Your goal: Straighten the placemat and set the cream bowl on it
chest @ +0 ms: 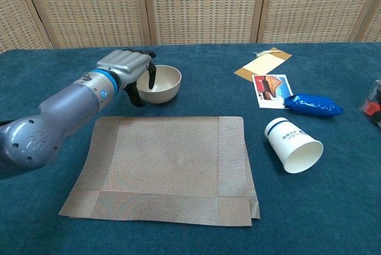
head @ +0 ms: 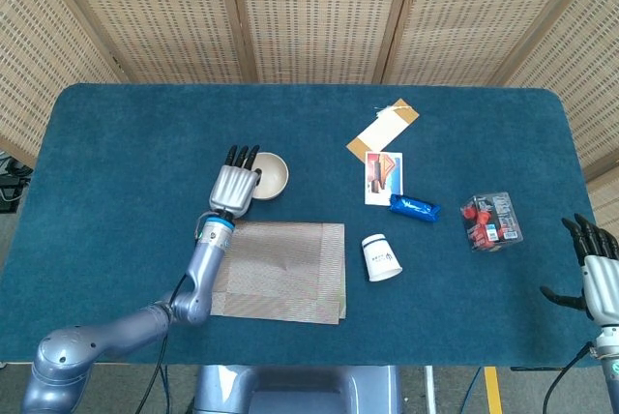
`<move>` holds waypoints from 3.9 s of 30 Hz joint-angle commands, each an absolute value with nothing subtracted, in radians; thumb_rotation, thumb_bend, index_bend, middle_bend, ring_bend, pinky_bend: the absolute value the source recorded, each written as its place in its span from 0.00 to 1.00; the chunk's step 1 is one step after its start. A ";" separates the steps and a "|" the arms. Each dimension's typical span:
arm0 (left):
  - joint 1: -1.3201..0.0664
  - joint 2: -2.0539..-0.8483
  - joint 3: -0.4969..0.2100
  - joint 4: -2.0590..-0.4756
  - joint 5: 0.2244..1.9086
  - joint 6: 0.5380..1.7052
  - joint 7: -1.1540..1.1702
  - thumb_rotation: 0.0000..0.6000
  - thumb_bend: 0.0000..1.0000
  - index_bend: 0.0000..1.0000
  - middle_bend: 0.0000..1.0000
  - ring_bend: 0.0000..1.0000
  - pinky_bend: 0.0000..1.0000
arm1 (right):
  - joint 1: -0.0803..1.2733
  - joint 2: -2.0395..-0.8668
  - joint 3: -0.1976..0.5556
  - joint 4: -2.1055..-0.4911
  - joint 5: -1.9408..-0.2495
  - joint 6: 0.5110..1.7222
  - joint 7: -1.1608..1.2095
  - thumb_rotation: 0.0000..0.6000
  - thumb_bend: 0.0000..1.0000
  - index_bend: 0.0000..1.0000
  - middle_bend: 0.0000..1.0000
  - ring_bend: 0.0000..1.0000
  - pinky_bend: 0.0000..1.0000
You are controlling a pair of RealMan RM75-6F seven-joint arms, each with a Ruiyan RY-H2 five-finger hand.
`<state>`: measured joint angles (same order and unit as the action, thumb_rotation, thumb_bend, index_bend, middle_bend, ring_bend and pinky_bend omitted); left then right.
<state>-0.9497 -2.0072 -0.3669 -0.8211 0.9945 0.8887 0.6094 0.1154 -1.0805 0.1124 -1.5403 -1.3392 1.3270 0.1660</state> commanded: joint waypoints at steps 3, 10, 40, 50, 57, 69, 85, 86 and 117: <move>-0.992 -2.060 -0.369 -0.731 0.995 0.843 0.562 1.00 0.32 0.47 0.00 0.00 0.00 | 0.118 -1.083 0.115 -1.536 -1.334 1.322 0.167 1.00 0.02 0.09 0.00 0.00 0.00; -1.019 -2.116 -0.349 -0.616 1.025 0.824 0.517 1.00 0.64 0.54 0.00 0.00 0.00 | 0.118 -1.083 0.115 -1.533 -1.340 1.323 0.180 1.00 0.02 0.09 0.00 0.00 0.00; -0.655 -1.713 -0.162 -1.015 1.195 1.202 0.479 1.00 0.66 0.65 0.00 0.00 0.00 | 0.092 -1.065 0.063 -1.619 -1.464 1.393 0.147 1.00 0.02 0.09 0.00 0.00 0.00; -0.476 -1.575 -0.056 -1.064 1.288 1.320 0.320 1.00 0.66 0.64 0.00 0.00 0.00 | 0.099 -1.085 0.034 -1.636 -1.500 1.378 0.091 1.00 0.02 0.09 0.00 0.00 0.00; -0.447 -1.556 -0.033 -1.062 1.297 1.279 0.319 1.00 0.65 0.57 0.00 0.00 0.00 | 0.100 -1.096 0.026 -1.640 -1.509 1.380 0.064 1.00 0.02 0.09 0.00 0.00 0.00; -0.421 -1.538 -0.004 -1.057 1.295 1.186 0.331 1.00 0.36 0.45 0.00 0.00 0.00 | 0.099 -1.091 0.026 -1.638 -1.513 1.388 0.085 1.00 0.02 0.09 0.00 0.00 0.00; -0.375 -1.403 -0.021 -1.205 1.354 1.251 0.228 1.00 0.10 0.28 0.00 0.00 0.00 | 0.098 -1.091 0.021 -1.640 -1.520 1.396 0.086 1.00 0.02 0.09 0.00 0.00 0.00; -0.375 -1.395 -0.024 -1.217 1.357 1.256 0.223 1.00 0.10 0.28 0.00 0.00 0.00 | 0.098 -1.092 0.021 -1.640 -1.521 1.396 0.086 1.00 0.02 0.09 0.00 0.00 0.00; -0.401 -1.532 0.090 -1.497 1.625 1.209 0.497 1.00 0.10 0.06 0.00 0.00 0.00 | 0.091 -1.067 0.016 -1.659 -1.534 1.415 0.122 1.00 0.02 0.09 0.00 0.00 0.00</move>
<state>-0.3999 -1.5157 0.0855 -1.4994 1.6258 1.2231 0.4808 0.0922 -1.0688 0.0164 -1.6575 -1.5329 1.4129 0.1199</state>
